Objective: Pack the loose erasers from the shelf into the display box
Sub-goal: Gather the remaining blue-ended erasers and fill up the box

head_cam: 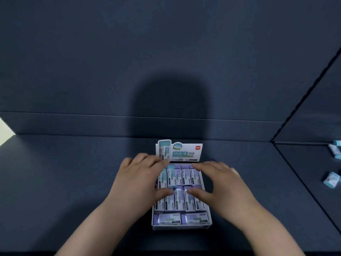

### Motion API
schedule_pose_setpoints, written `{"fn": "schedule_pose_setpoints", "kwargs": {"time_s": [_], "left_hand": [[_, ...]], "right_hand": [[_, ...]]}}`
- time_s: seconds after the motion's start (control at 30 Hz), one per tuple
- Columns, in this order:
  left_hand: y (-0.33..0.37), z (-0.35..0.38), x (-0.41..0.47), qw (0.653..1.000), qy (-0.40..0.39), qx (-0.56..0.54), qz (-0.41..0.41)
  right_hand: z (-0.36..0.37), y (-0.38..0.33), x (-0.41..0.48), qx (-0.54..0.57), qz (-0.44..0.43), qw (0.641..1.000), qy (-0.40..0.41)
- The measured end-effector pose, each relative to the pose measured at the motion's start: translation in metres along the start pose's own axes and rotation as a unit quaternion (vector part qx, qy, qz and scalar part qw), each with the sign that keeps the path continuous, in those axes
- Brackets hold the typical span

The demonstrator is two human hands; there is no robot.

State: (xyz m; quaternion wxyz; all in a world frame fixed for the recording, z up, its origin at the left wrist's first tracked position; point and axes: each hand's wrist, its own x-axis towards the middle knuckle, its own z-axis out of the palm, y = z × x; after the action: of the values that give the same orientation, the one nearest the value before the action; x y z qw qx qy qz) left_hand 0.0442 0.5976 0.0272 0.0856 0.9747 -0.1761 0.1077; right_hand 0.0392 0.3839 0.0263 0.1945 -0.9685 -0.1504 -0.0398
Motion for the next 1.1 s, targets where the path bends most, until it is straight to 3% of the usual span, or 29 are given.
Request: {"fn": "schedule_pose_setpoints", "kwargs": {"time_s": [0.3, 0.83, 1.1], "left_hand": [[0.069, 0.012, 0.014, 0.999, -0.006, -0.005, 0.034], [0.341, 0.077, 0.069, 0.998, -0.039, -0.008, 0.043], [0.368, 0.094, 0.085, 0.996, -0.077, -0.044, 0.012]], "right_hand": [[-0.021, 0.053, -0.041, 0.004, 0.015, 1.0, -0.006], [-0.126, 0.297, -0.159, -0.038, 0.052, 0.998, -0.025], [-0.14, 0.332, -0.176, -0.01, 0.077, 0.996, -0.033]]}}
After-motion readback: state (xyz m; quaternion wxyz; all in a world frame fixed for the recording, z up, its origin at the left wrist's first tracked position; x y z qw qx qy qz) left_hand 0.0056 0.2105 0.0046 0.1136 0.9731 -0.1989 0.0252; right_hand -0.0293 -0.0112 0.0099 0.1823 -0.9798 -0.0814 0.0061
